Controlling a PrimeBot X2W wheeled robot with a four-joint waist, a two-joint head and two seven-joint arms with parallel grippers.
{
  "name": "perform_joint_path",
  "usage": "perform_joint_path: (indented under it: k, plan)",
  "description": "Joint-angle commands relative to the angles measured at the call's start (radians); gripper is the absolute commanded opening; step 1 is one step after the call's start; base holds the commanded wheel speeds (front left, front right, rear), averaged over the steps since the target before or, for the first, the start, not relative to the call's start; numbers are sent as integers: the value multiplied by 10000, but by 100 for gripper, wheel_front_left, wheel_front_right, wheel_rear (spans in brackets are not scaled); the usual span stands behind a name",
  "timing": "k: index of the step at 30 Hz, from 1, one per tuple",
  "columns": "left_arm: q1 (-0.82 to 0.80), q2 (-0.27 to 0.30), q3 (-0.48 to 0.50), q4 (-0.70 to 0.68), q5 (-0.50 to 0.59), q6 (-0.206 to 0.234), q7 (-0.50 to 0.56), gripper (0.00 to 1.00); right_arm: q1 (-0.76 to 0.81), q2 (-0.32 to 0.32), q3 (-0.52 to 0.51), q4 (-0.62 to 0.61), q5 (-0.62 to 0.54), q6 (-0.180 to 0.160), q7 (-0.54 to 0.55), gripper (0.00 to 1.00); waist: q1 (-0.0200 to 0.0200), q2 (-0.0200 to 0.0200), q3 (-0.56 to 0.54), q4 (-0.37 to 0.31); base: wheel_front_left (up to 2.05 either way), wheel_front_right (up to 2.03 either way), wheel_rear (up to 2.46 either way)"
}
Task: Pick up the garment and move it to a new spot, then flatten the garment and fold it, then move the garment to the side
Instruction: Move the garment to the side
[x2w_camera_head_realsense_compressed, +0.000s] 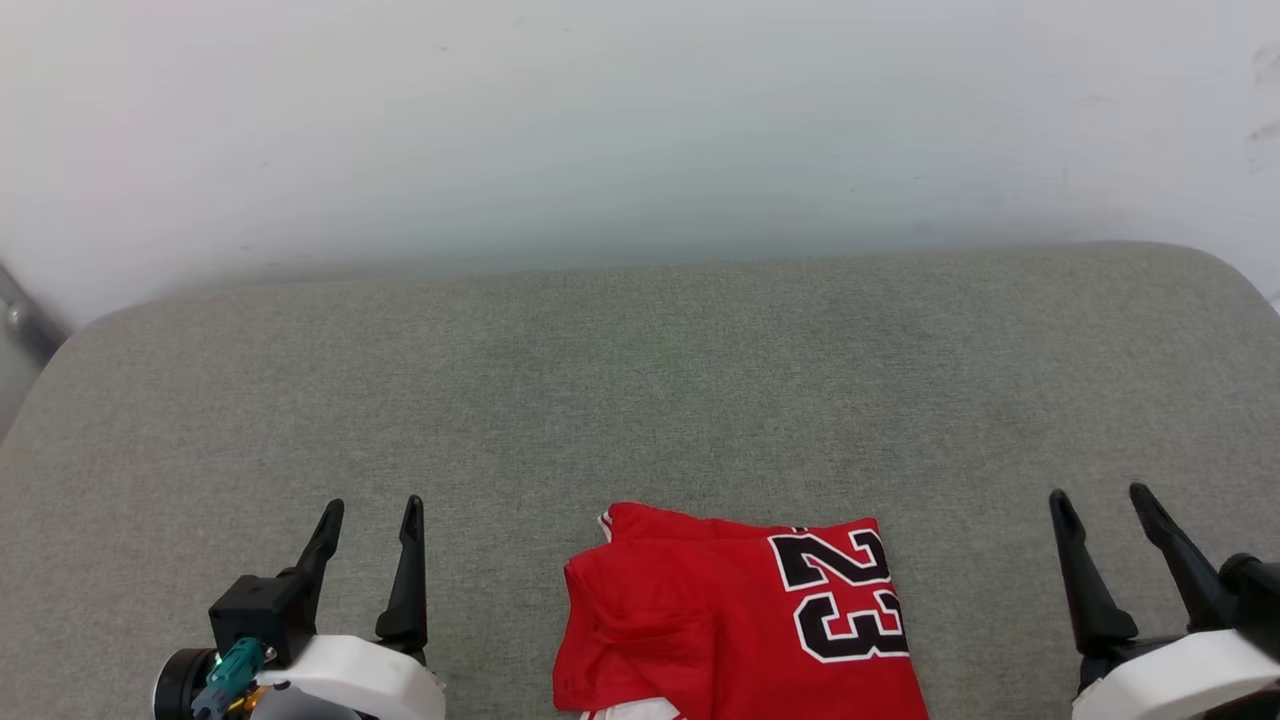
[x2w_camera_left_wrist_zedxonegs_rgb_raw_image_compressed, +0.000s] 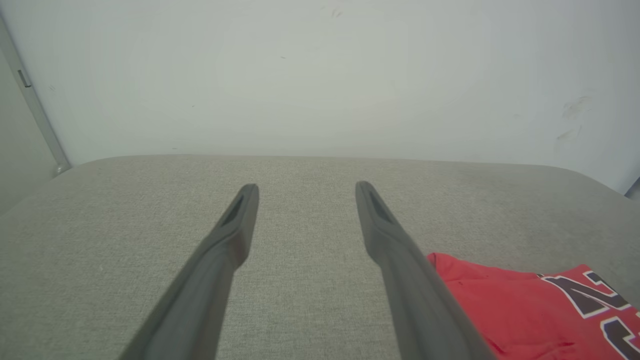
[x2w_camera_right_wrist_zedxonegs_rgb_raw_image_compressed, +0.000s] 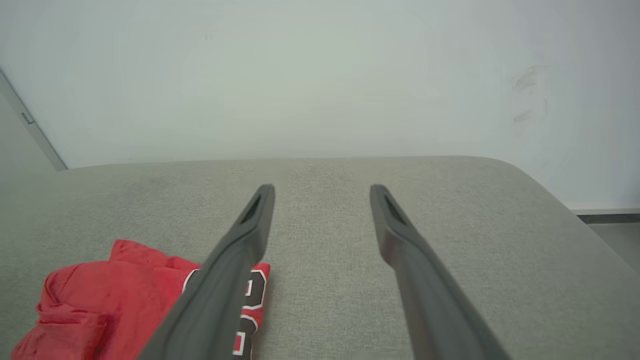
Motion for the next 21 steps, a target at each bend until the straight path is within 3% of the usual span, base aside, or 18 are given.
perform_joint_path:
  k: [1, 6, 15, 21]
  plan:
    - [42, 11, 34, 23, -82, 30, -70, 100, 0, 14, -130, 74, 129, -6, 165, 100, 1, 0, 8, -4, 0, 0, 0]
    - [-71, -61, 96, 14, -51, 53, -105, 100, -179, -189, -1234, 811, 926, -5, 1022, 100, 1, 0, 49, 61, 0, 0, 0]
    - [-404, -132, 148, -87, 68, -68, -161, 100, -1100, -998, -2814, 3210, 3165, -5, 4824, 100, 1, 0, 477, 487, 0, 0, 0]
    - [-826, -216, 101, -215, 248, -195, -186, 100, -2148, -259, -3207, 4203, 5269, -3, 7992, 100, 1, 0, 1217, 937, 0, 0, 0]
